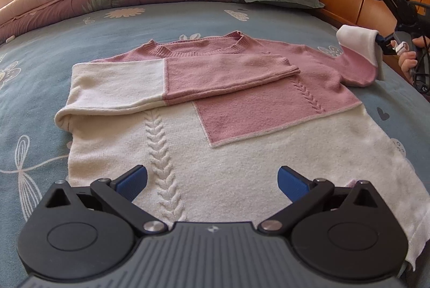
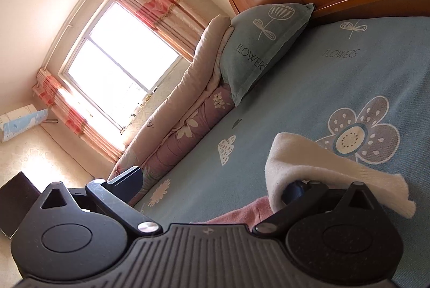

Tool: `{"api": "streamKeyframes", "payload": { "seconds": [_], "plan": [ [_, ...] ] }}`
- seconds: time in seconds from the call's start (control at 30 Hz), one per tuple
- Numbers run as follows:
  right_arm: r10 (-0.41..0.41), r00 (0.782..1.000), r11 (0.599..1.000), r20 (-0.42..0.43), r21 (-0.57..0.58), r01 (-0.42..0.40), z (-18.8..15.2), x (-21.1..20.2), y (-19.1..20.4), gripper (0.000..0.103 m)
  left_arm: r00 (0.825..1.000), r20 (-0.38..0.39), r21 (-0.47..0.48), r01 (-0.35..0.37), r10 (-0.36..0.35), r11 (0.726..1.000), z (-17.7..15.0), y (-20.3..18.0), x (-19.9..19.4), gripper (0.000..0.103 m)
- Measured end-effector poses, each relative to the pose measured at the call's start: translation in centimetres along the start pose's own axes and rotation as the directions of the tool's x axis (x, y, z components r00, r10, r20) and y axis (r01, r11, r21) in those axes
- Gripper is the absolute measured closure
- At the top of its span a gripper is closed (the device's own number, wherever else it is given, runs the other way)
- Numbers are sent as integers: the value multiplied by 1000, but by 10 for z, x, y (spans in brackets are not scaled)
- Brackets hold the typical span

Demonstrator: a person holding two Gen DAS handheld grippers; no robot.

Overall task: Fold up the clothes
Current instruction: 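Lift the white sleeve cuff off the bed with the right gripper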

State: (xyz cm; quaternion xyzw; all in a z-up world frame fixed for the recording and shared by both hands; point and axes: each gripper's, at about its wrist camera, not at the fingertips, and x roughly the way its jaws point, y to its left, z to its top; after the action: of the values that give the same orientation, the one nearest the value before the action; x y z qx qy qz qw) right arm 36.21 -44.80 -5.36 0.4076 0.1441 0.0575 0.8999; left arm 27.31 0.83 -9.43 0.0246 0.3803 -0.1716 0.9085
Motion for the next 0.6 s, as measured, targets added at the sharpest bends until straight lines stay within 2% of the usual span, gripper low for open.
{"api": "streamKeyframes", "payload": {
  "seconds": [0.07, 0.27, 0.6],
  "plan": [
    [9, 1000, 1000, -14, -6, -9, -4, 6, 10, 0, 1000, 4, 8, 29, -29, 1000, 0, 0, -4, 1],
    [41, 998, 999, -52, -30, -43, -14, 20, 42, 0, 1000, 3, 5, 27, -27, 1000, -2, 7, -12, 1],
    [70, 986, 993, -149, -87, -83, -35, 48, 86, 0, 999, -41, 8, 17, -16, 1000, -12, 22, -16, 1]
  ]
}}
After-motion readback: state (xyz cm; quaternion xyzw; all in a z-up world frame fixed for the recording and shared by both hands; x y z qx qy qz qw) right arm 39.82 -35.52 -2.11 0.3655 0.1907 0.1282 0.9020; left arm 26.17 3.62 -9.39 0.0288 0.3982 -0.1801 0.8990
